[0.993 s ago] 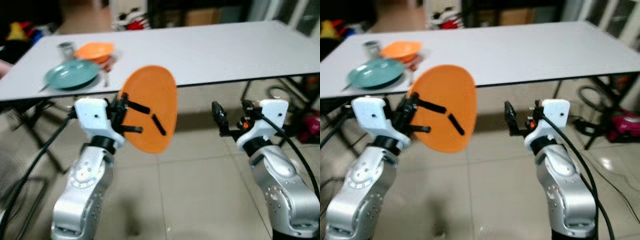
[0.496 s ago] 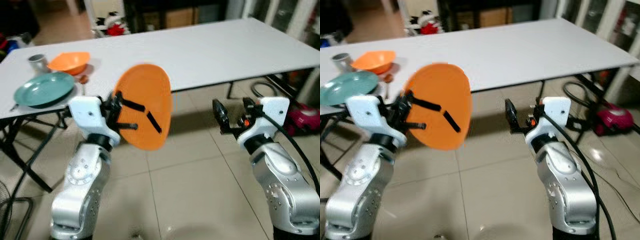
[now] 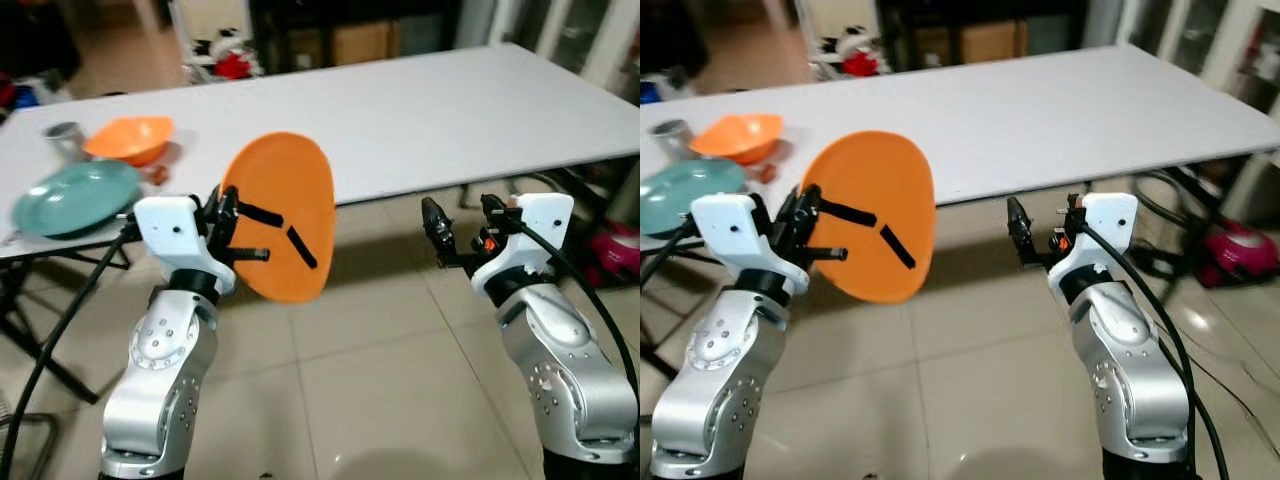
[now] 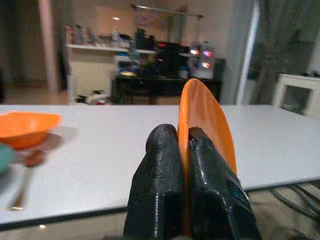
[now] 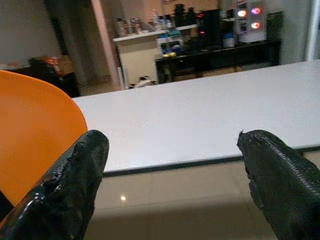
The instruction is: Setting the table
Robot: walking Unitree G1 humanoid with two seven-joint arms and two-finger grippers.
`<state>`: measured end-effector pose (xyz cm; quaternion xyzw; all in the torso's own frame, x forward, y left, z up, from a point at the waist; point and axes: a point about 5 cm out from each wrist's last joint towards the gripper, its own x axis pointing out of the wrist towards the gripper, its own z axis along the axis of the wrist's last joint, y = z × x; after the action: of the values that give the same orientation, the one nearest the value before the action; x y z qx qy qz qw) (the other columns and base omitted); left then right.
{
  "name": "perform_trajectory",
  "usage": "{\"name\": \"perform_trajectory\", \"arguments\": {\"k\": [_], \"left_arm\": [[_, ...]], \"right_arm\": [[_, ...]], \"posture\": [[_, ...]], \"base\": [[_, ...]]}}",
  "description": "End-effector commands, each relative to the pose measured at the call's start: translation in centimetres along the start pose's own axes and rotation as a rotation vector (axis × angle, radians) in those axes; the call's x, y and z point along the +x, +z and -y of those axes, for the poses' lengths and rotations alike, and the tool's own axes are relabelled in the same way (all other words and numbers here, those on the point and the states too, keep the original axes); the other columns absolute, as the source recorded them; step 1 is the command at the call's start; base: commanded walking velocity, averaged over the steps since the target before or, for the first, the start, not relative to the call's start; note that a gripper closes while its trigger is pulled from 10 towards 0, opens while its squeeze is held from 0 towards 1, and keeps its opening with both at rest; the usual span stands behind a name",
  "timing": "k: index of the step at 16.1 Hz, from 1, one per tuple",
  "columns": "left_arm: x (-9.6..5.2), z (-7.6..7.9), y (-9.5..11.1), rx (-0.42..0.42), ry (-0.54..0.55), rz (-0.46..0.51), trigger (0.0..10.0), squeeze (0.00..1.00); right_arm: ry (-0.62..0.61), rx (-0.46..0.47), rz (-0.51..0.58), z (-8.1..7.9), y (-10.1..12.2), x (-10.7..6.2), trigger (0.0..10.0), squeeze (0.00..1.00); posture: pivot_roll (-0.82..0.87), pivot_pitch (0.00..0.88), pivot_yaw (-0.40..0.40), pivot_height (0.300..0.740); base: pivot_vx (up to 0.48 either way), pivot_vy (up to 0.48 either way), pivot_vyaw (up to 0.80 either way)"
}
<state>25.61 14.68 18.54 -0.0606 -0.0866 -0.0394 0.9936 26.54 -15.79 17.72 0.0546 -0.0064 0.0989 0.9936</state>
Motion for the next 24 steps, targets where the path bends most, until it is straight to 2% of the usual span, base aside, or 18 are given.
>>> {"name": "perform_trajectory", "arguments": {"k": [1,9,13,16,18,23,24], "left_arm": [[0.1,-0.7,1.0,0.014,0.027,0.052,10.0,0.0],[0.5,-0.5,1.1,-0.009,0.017,0.061,10.0,0.0],[0.7,-0.2,1.0,-0.017,0.008,0.062,10.0,0.0],[0.9,-0.8,1.0,-0.055,0.05,0.069,10.0,0.0],[0.9,-1.8,1.1,-0.077,0.108,0.075,10.0,0.0],[0.7,-2.6,0.9,-0.09,0.138,0.066,10.0,0.0],[0.6,-2.7,0.6,-0.142,0.155,0.045,10.0,0.0]], "right_arm": [[0.024,0.012,0.018,-0.6,0.4,0.3,10.0,0.0],[0.004,0.018,0.024,-0.1,0.5,0.6,10.0,0.0],[0.007,0.019,0.028,0.0,0.6,0.5,10.0,0.0],[0.09,0.02,0.011,-0.6,0.5,0.4,10.0,0.0],[0.216,0.018,-0.019,-1.6,0.3,0.4,10.0,0.0],[0.426,-0.047,-0.068,-3.0,-0.1,-0.3,10.0,0.0],[0.493,-0.06,-0.08,-3.3,-0.1,-0.4,10.0,0.0]], "posture": [[-0.05,0.0,0.076,0.74],[-0.06,0.0,0.083,0.74],[-0.06,0.0,0.089,0.74],[-0.06,0.0,0.087,0.74],[-0.06,0.0,0.085,0.74],[-0.05,0.0,0.092,0.74],[-0.05,0.0,0.096,0.74]], "base": [[0.401,0.0,0.0],[0.401,0.0,-0.7],[0.4,0.0,-0.12],[0.401,0.0,0.0],[0.401,0.0,0.0],[0.398,0.0,0.0],[0.33,0.0,0.0]]}}
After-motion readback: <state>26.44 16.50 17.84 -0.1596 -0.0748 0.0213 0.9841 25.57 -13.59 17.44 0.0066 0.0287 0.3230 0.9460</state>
